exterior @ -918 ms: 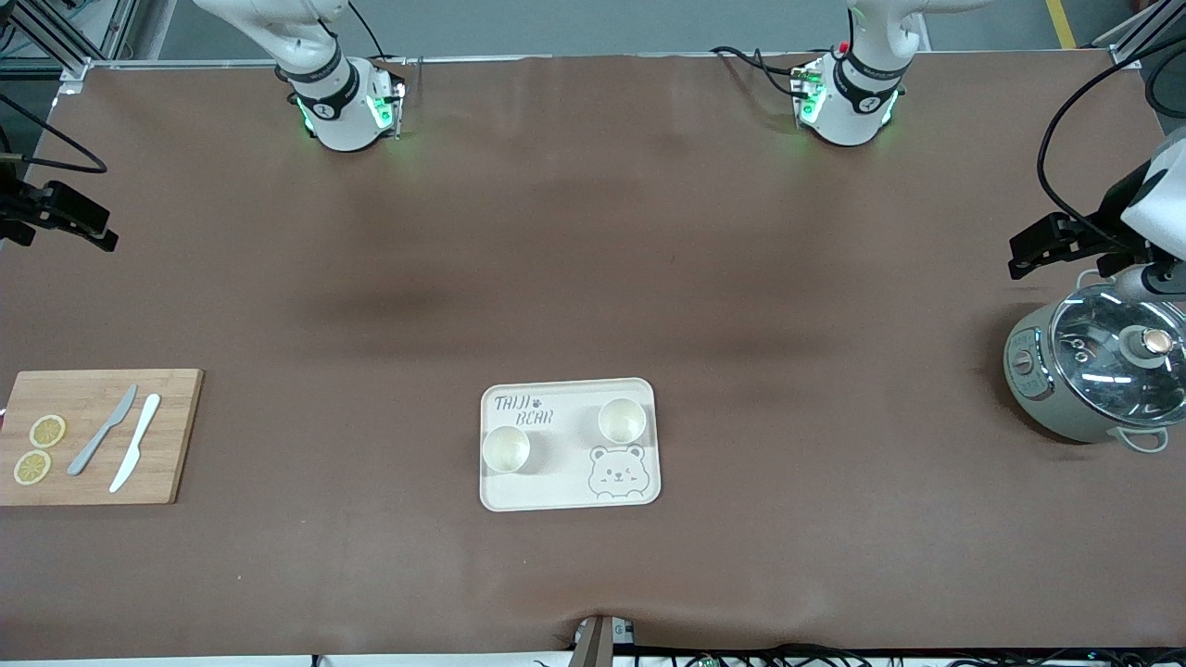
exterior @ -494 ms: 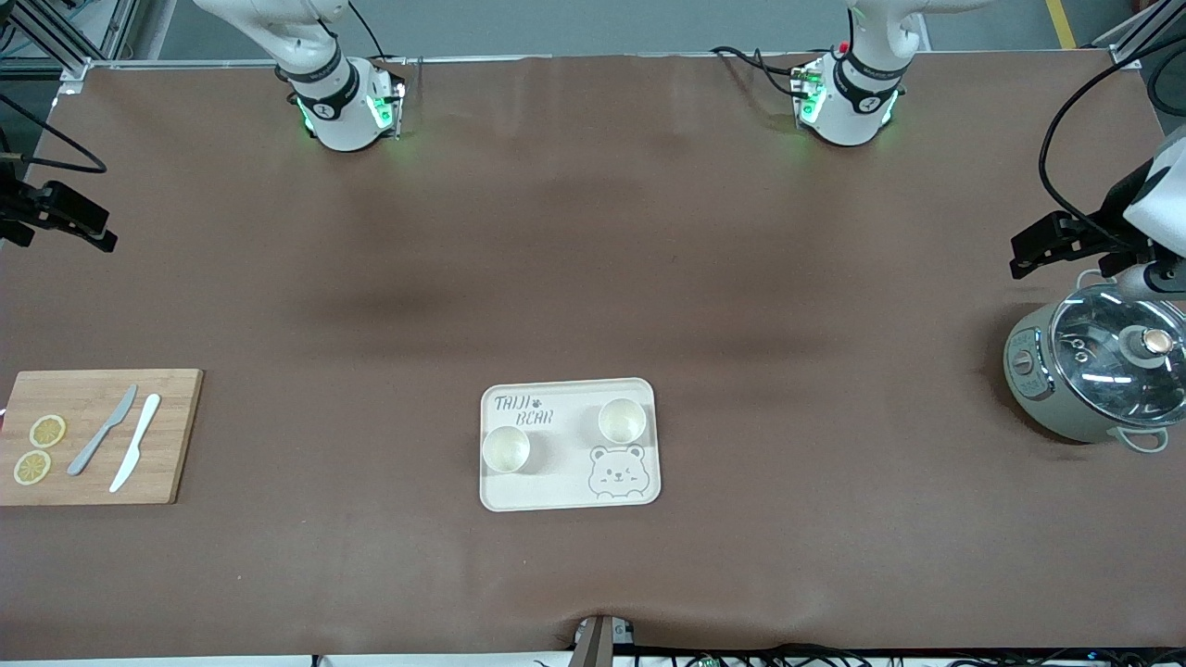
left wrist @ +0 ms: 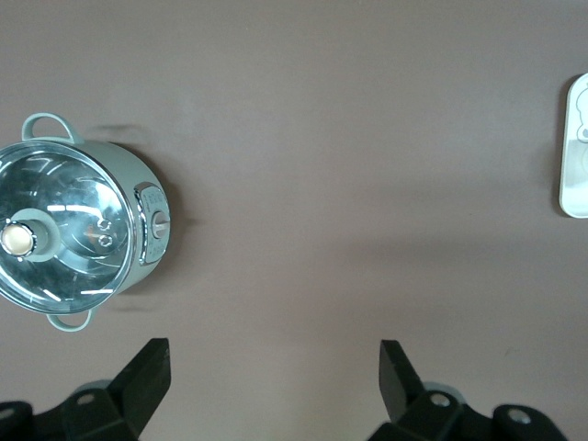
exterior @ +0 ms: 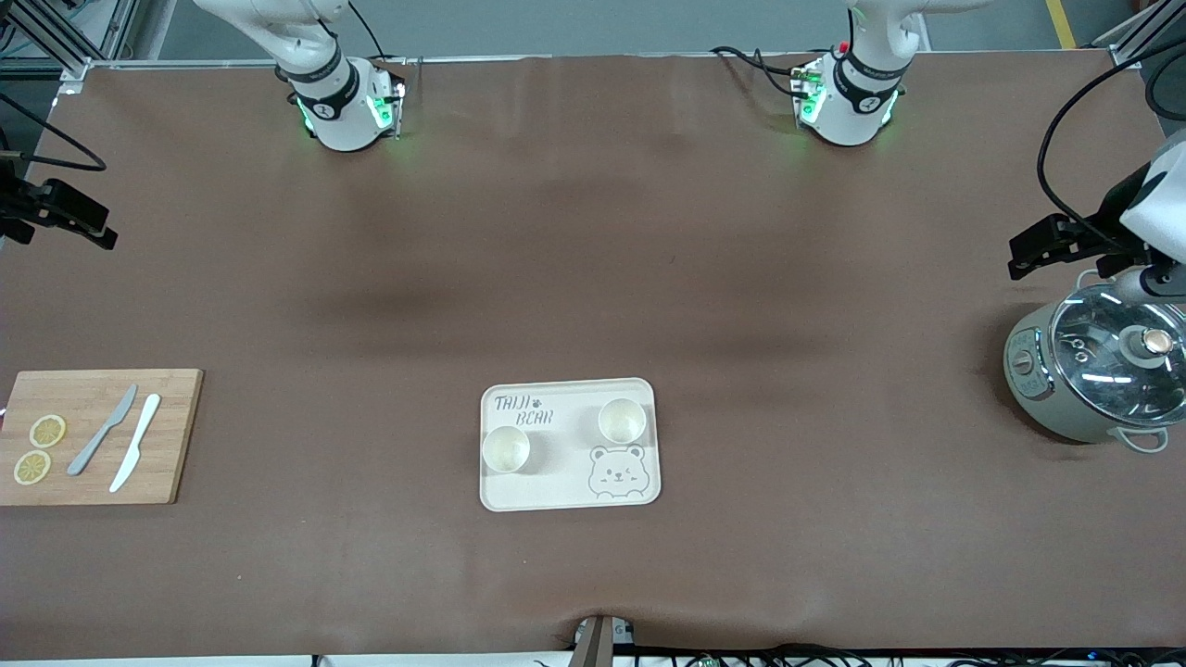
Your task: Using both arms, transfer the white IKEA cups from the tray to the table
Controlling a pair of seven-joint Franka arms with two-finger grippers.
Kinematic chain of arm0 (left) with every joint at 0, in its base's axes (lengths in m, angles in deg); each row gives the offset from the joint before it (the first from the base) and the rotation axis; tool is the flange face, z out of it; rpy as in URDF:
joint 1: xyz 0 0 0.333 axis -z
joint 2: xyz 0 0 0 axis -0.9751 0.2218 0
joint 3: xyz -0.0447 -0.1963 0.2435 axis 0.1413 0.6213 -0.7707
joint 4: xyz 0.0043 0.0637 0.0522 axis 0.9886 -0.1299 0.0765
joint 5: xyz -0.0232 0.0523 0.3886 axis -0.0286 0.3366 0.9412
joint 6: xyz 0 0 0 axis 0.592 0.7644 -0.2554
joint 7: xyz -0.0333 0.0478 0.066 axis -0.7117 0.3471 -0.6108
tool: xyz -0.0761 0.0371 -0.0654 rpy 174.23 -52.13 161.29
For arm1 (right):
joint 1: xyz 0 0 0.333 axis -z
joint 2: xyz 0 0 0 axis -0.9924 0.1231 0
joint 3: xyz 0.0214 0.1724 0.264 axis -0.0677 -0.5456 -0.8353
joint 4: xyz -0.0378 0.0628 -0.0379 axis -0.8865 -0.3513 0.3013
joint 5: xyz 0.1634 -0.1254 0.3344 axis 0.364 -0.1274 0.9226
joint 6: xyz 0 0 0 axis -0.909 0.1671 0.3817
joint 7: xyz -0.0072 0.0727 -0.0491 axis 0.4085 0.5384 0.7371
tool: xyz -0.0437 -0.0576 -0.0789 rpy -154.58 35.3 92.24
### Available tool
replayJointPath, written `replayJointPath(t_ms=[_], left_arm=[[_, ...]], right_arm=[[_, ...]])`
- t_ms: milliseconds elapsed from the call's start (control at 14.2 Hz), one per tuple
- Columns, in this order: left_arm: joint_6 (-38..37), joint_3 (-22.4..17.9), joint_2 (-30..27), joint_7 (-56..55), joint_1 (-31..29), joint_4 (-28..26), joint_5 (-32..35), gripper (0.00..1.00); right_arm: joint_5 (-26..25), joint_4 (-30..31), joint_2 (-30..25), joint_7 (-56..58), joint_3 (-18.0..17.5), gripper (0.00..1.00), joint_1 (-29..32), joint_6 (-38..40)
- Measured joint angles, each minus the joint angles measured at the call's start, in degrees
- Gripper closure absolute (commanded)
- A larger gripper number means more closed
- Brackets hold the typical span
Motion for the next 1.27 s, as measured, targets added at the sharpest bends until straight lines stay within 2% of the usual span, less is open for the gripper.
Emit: replayJointPath(t_ms=[353, 706, 847, 1059, 1271], left_arm=[[1.7, 0.4, 4.8, 0.0, 0.5, -0.1, 0.0, 0.0], [8.6, 0.8, 11.1, -0.7, 2.7, -0.2, 0.0, 0.0], [12.1, 0.9, 13.9, -1.0, 3.3, -0.2, 0.0, 0.0], [16.9, 1.1, 18.1, -2.2, 4.4, -0.2, -0.2, 0.0], [20.7, 1.4, 21.2, -8.1, 7.7, -0.1, -2.1, 0.0]], right_arm=[[0.6, 0.0, 0.0, 0.0, -0.1, 0.0, 0.0, -0.1], [1.8, 0.0, 0.2, 0.1, -0.4, 0.0, -0.2, -2.0], [3.7, 0.0, 1.3, 0.1, -0.6, 0.0, -1.2, -4.1], [5.9, -0.3, 5.8, -0.7, -0.8, 0.0, -4.0, -8.5], [6.7, -3.5, 14.2, -4.9, -0.9, 0.0, -8.0, -13.6]])
